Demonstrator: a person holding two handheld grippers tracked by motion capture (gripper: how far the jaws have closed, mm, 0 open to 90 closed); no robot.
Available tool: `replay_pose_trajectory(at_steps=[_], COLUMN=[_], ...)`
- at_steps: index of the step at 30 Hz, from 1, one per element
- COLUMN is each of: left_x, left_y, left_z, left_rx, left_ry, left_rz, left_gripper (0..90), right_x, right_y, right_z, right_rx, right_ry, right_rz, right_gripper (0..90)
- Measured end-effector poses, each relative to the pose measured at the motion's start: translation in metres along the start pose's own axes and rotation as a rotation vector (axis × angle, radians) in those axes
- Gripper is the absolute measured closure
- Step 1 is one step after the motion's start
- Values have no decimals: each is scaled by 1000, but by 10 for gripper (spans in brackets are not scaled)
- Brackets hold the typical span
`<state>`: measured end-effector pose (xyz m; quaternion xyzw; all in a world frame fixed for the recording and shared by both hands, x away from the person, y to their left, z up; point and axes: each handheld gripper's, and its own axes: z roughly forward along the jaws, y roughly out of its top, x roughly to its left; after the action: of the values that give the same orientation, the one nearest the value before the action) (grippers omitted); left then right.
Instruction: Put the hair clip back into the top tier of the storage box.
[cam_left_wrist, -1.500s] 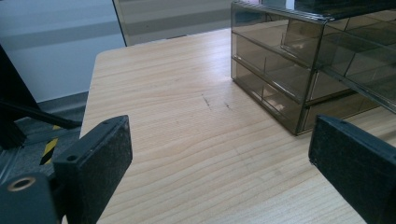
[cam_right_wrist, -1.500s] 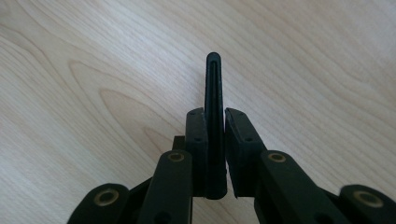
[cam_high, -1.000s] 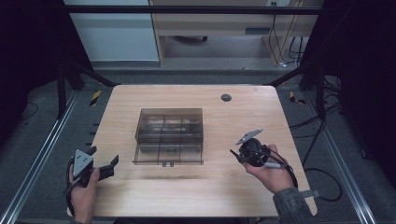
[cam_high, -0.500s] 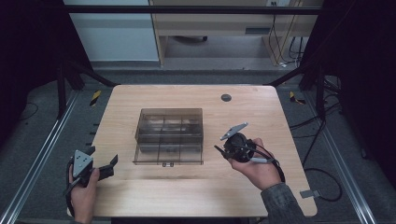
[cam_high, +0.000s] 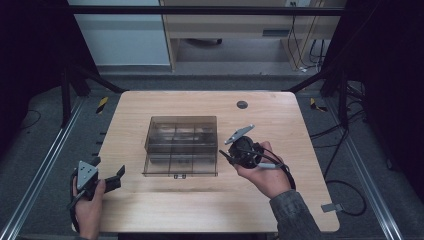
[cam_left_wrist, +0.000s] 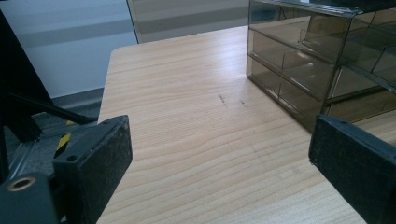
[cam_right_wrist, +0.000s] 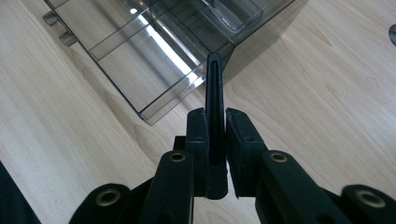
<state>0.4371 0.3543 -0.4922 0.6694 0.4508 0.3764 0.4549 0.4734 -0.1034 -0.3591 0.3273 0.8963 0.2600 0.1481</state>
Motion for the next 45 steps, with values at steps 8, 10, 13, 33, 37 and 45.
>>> replay_pose_trajectory(at_steps=[8, 10, 13, 33, 37, 45], left_x=[-1, -1, 0, 0, 1, 0], left_y=[0, 0, 0, 0, 0, 0], left_z=[0, 0, 0, -1, -1, 0], left_rx=[-16, -18, -21, -19, -20, -19], left_ry=[-3, -3, -2, 2, 1, -1], left_rz=[-5, -6, -9, -13, -14, -14], left_gripper=[60, 60, 60, 60, 60, 60], right_x=[1, 2, 3, 3, 5, 10], right_y=[7, 12, 16, 25, 31, 36], right_z=[2, 4, 5, 6, 6, 9], right_rx=[-11, -11, -9, -8, -5, -1], right_ry=[4, 6, 8, 9, 7, 9], right_rz=[4, 3, -3, -8, -14, -28], right_gripper=[800, 800, 800, 800, 800, 800])
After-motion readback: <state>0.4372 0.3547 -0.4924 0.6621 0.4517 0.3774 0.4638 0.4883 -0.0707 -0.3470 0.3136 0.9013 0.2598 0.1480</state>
